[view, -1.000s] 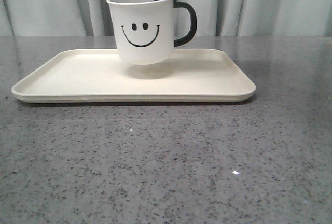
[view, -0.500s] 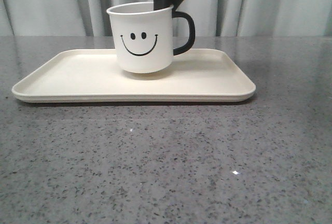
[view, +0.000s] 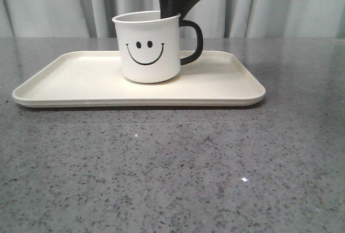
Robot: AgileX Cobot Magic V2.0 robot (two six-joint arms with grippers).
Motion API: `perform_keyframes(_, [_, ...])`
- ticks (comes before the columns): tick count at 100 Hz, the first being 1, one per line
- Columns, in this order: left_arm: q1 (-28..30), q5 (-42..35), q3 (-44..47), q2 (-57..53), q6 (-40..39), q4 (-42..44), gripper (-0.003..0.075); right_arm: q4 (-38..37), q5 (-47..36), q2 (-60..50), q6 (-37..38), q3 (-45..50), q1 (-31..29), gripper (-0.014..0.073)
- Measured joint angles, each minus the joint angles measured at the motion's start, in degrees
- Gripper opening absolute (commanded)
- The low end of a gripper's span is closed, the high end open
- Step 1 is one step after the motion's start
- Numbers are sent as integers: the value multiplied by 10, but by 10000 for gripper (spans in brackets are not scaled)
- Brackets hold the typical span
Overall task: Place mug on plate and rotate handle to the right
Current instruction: 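Lower the turned mug back onto the tray with the right gripper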
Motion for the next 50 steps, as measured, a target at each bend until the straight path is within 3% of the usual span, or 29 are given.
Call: perform_keyframes(50, [0, 0, 0, 0, 0, 0, -20, 0, 1, 0, 0, 0, 0, -88])
